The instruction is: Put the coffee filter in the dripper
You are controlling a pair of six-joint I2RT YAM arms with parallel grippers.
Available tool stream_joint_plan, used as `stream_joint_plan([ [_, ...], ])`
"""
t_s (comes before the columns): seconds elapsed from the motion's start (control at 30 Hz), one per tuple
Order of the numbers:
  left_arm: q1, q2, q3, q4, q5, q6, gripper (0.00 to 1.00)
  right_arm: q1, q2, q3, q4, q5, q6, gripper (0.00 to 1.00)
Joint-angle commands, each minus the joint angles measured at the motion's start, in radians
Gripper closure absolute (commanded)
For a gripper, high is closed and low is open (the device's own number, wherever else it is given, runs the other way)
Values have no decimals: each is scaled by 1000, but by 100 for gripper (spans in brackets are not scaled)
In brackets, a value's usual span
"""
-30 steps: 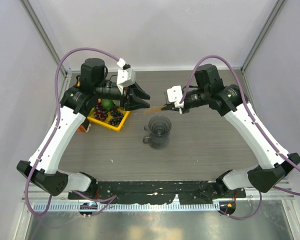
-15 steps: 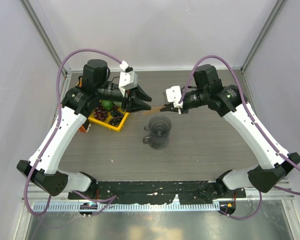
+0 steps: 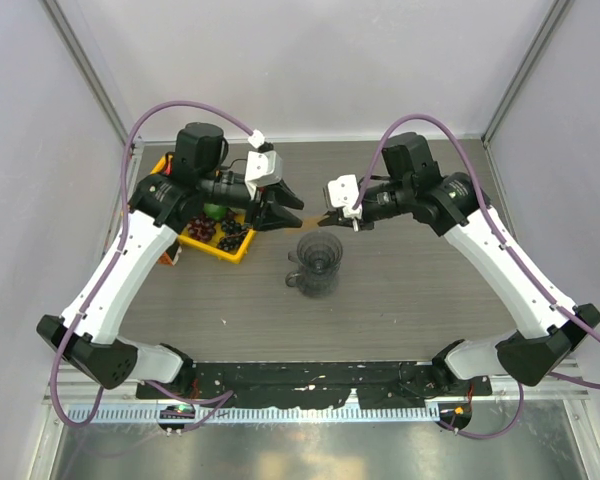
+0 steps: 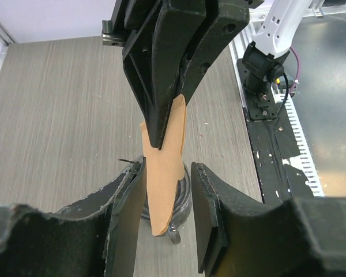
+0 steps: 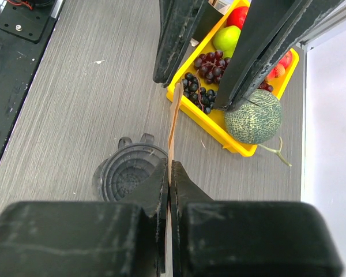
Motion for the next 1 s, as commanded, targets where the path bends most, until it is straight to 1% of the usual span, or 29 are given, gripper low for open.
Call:
stream_joint_plan([
  [0.0,-6,3,44,-20,-3,28,58,9,-47,-9,35,-8,1,95],
  [0.2,-6,7,49,-20,-5,16,70,11,-55,-20,19,-9,-27,95],
  [0.63,-6,14,49,-13,-7,22,73,14,-55,-15,5,-18,-53,95],
  [0.97,-6,4,50,-18,-2,48,73,12,-40,-9,-17,3,-67,95],
])
